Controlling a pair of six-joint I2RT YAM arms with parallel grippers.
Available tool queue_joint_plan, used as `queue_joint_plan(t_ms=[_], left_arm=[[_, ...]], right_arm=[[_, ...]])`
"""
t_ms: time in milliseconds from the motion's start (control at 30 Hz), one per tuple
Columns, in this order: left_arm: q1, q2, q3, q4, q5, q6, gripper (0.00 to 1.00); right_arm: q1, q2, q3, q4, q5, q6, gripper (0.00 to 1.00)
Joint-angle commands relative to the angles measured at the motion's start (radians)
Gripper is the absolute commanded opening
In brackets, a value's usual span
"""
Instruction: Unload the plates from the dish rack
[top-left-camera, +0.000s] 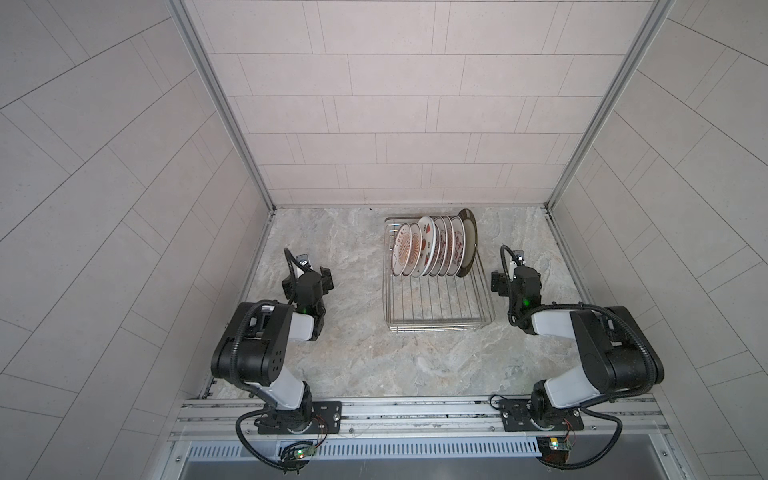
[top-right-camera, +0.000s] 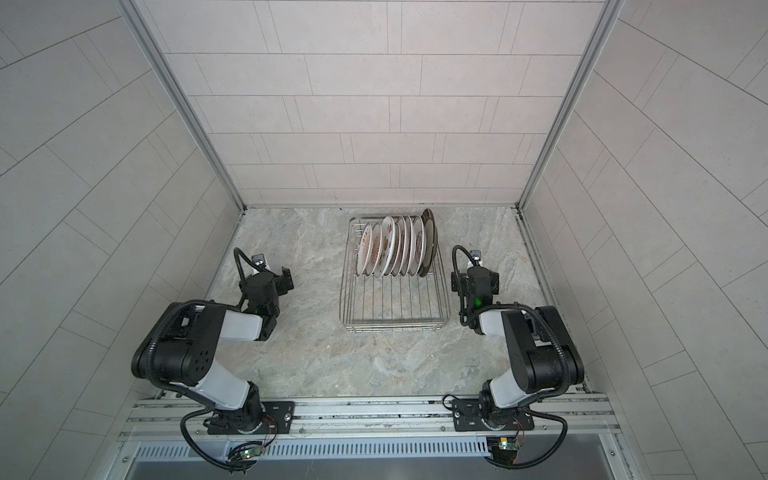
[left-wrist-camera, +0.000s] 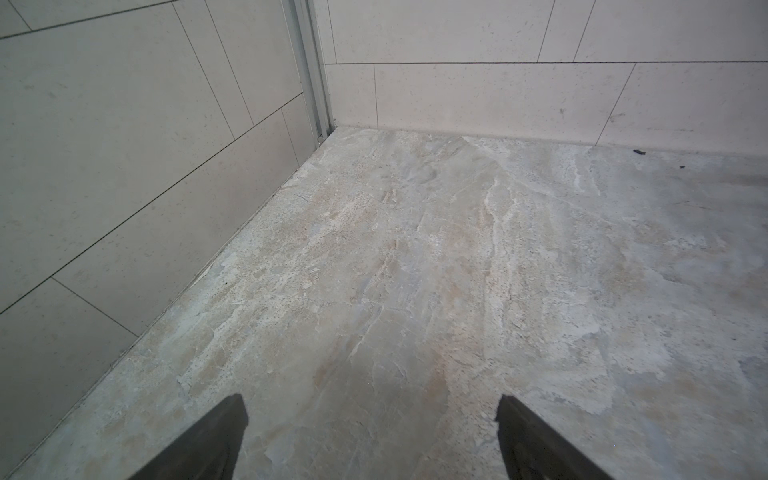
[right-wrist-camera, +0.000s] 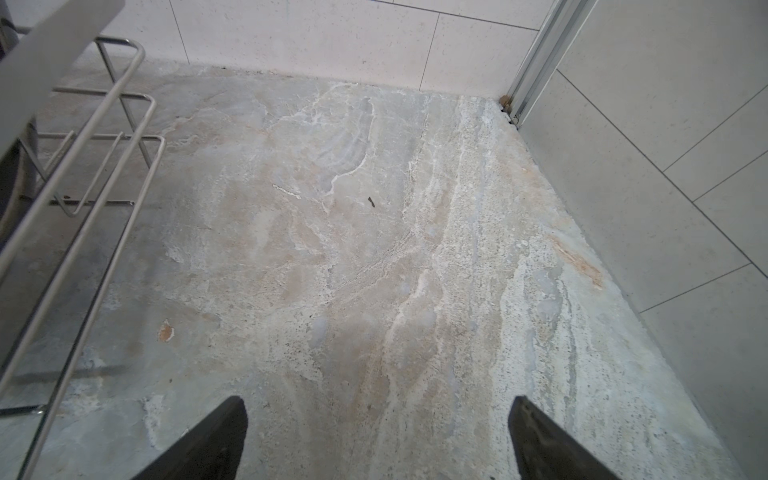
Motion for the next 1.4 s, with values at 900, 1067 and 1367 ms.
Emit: queue_joint_plan(t_ms=[900,1067,1367], left_arm=[[-0.004,-0.791,-0.047,-0.387,0.258,-0.508,1.0],[-0.005,-0.837,-0.088,-0.268,0.363,-0.645,1.0],[-0.028,-0.683,0.032,-0.158,0.696,-0.747,1.0]], right_arm=[[-0.006,-0.739,0.089,-0.624,0.137,0.472,1.0],[-0.007,-0.898,0.045,-0.596,-0.15,0.473,1.0],[0.016,-0.872,0.146,-0.615,-0.47,0.486,1.0]])
